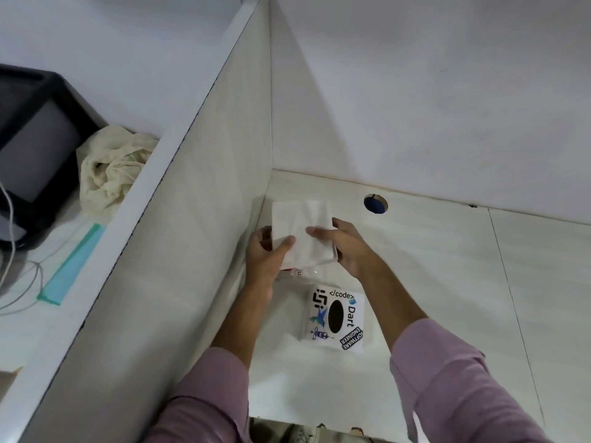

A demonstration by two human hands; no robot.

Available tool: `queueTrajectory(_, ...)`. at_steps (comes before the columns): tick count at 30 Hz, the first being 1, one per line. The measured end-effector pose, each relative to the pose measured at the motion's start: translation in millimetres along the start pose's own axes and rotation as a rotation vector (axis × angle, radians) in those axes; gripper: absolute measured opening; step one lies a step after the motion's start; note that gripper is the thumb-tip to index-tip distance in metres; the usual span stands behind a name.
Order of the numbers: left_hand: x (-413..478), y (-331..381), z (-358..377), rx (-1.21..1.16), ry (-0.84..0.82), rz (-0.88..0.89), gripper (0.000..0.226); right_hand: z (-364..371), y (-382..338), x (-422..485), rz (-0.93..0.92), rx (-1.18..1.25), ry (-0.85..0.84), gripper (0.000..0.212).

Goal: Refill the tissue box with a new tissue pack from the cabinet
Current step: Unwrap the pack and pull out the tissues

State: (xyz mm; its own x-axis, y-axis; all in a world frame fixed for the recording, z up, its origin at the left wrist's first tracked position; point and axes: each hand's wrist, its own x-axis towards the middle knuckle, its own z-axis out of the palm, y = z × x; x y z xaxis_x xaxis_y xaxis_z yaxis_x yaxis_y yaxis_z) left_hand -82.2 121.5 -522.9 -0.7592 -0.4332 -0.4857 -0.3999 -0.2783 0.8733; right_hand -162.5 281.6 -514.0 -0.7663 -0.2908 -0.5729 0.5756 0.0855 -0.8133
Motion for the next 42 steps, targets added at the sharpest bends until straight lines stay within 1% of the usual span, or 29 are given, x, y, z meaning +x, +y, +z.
queueTrajectory(3,3.0,-7.5,-6.7,-0.002,0.069,-0.006,0.041,7.2,16.1,22.7,0.049,0.043,0.058,0.058)
queueTrajectory(7,0.9,-18.7,-15.4,0.035,0.096,-0.035,0.044,6.9,49.1,46.2,0.133,-0.021,0.165,0.056)
queueTrajectory(9,-4.4,-24.0,-19.0,0.069,0.094,-0.038,0.051,8.6,60.7,55.1,0.132,-0.140,0.253,0.055)
queueTrajectory(12,-11.2,-32.7,-22.5,0.125,0.089,-0.019,0.054,15.6,64.6,55.1,0.069,-0.483,0.412,0.056)
queueTrajectory(14,-15.4,-35.0,-23.6,0.153,0.086,-0.004,0.054,16.9,64.9,48.6,0.014,-0.627,0.486,0.066)
queueTrajectory(17,-23.8,-34.8,-24.2,0.190,0.071,0.013,0.053,11.6,65.1,30.7,-0.041,-0.673,0.502,0.091)
queueTrajectory(18,-27.1,-34.6,-24.6,0.201,0.064,0.016,0.053,9.4,65.2,21.7,-0.055,-0.661,0.511,0.095)
queueTrajectory(20,-33.6,-34.6,-25.0,0.195,0.042,0.002,0.054,3.9,66.4,-1.7,-0.099,-0.636,0.523,0.094)
queueTrajectory(23,-45.2,-35.7,-27.5,0.194,0.000,-0.015,0.051,-9.7,76.9,-43.5,-0.185,-0.720,0.458,0.077)
queueTrajectory(24,-49.6,-36.4,-29.1,0.201,-0.014,-0.021,0.050,-14.9,81.7,-57.1,-0.209,-0.792,0.396,0.073)
queueTrajectory(25,-53.8,-38.4,-31.3,0.204,-0.027,-0.031,0.048,-18.7,87.4,-70.2,-0.225,-0.887,0.304,0.076)
queueTrajectory(26,-58.4,-41.0,-33.9,0.208,-0.041,-0.044,0.046,-20.8,94.8,-82.1,-0.228,-1.004,0.195,0.086)
queueTrajectory(28,-67.2,-50.1,-40.0,0.239,-0.083,-0.074,0.043,-20.4,115.9,-102.2,-0.219,-1.254,0.014,0.116)
queueTrajectory(29,-71.8,-55.9,-43.2,0.270,-0.116,-0.095,0.044,-19.2,128.6,-109.7,-0.231,-1.368,-0.022,0.127)
queueTrajectory(30,-76.5,-62.5,-46.6,0.310,-0.163,-0.118,0.047,-17.3,140.7,-115.7,-0.246,-1.450,-0.019,0.131)
queueTrajectory(31,-81.6,-68.8,-49.7,0.353,-0.220,-0.140,0.052,-15.2,150.2,-120.2,-0.263,-1.489,0.019,0.131)
queueTrajectory(33,-92.4,-80.2,-54.8,0.379,-0.314,-0.190,0.067,-11.3,159.3,-126.5,-0.272,-1.440,0.124,0.126)
queueTrajectory(34,-97.5,-84.0,-56.9,0.349,-0.346,-0.213,0.076,-8.9,159.9,-129.9,-0.249,-1.341,0.176,0.123)
queueTrajectory(35,-102.5,-86.9,-58.6,0.309,-0.372,-0.227,0.087,-6.8,160.7,-133.0,-0.227,-1.186,0.223,0.123)
queueTrajectory(37,-109.9,-93.4,-61.1,0.267,-0.417,-0.215,0.103,-1.1,160.2,-142.6,-0.239,-0.782,0.271,0.125)
queueTrajectory(38,-112.0,-97.4,-62.4,0.259,-0.448,-0.208,0.105,2.6,158.2,-149.5,-0.249,-0.577,0.272,0.125)
queueTrajectory(40,-119.8,-96.2,-64.0,0.209,-0.532,-0.185,0.099,12.7,151.6,-166.5,-0.223,-0.251,0.220,0.115)
queueTrajectory(42,-127.5,-86.2,-64.2,0.155,-0.593,-0.135,0.088,19.8,149.1,-177.8,-0.188,-0.111,0.163,0.105)
